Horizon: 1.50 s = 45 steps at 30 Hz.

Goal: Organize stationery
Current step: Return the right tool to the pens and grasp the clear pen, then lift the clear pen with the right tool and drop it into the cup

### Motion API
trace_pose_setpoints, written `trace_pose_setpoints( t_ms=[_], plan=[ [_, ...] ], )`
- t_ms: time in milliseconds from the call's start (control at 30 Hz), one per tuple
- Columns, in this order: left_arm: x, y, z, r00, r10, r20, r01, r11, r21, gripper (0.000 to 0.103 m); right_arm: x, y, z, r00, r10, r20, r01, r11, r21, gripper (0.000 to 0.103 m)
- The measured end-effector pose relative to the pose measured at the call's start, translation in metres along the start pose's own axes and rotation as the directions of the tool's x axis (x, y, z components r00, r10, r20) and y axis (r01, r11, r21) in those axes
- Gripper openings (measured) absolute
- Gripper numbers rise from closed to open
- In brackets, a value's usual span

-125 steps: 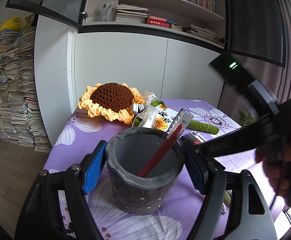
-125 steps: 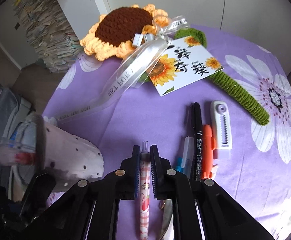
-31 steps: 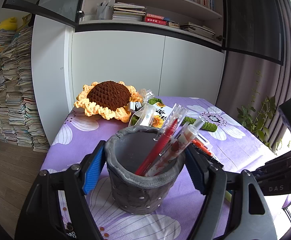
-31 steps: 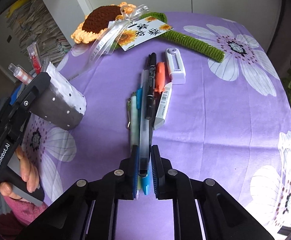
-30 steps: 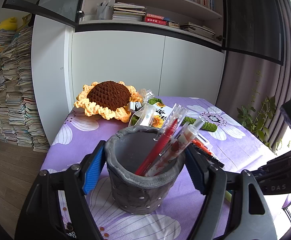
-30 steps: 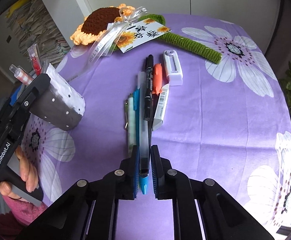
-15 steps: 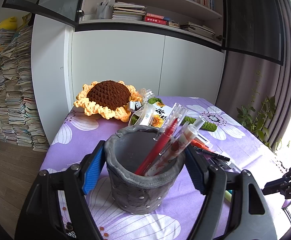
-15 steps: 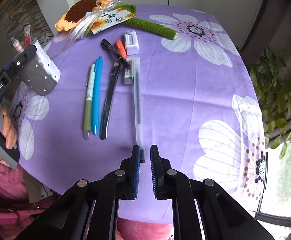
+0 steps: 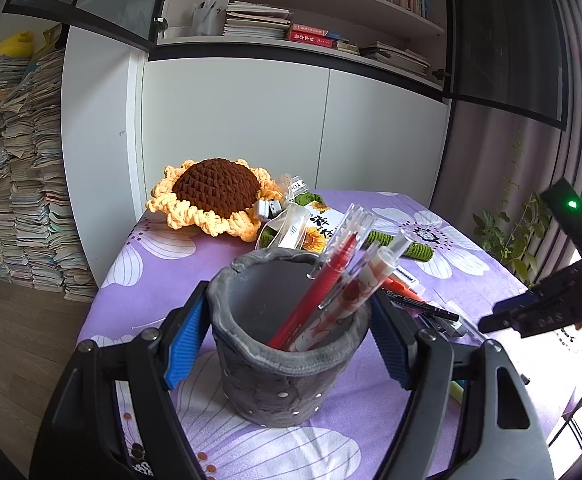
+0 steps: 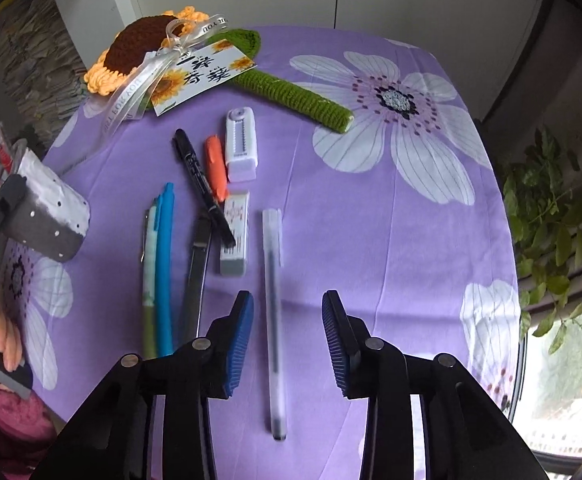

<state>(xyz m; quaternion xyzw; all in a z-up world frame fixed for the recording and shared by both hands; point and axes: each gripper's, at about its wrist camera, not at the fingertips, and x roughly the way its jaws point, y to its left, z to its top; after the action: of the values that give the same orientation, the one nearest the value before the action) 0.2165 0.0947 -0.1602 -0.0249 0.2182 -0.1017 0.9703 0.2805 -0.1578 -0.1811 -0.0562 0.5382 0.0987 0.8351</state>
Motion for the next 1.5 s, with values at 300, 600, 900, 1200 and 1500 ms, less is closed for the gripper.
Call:
trace_pose_setpoints(
  t_ms=[300,600,900,1200,1500],
  plan=[
    [0.001,-0.001,0.001,1.000,-0.005,0.001,0.005,1.000,0.006,0.075,0.022,0.011,0.031,0.998,-0.049,-0.025,0.047,0.997,-0.056,0.036],
    [0.001,-0.001,0.000,1.000,-0.006,0.000,0.006,1.000,0.006,0.076,0.033,0.021,0.037,0.996,-0.052,-0.070,0.046,0.995,-0.085,0.023],
    [0.001,-0.001,0.000,1.000,-0.007,-0.001,0.007,1.000,0.006,0.076,0.035,0.011,0.039,0.995,-0.025,-0.096,0.019,0.998,-0.058,0.020],
    [0.001,-0.001,0.000,1.000,-0.007,0.000,0.007,1.000,0.006,0.076,0.040,-0.001,0.048,0.992,-0.006,-0.125,0.005,1.000,-0.008,0.020],
    [0.001,-0.001,0.000,1.000,-0.007,0.000,0.007,1.000,0.006,0.076,0.037,0.008,0.054,0.993,-0.019,-0.117,0.015,1.000,-0.027,0.014]
  ],
)
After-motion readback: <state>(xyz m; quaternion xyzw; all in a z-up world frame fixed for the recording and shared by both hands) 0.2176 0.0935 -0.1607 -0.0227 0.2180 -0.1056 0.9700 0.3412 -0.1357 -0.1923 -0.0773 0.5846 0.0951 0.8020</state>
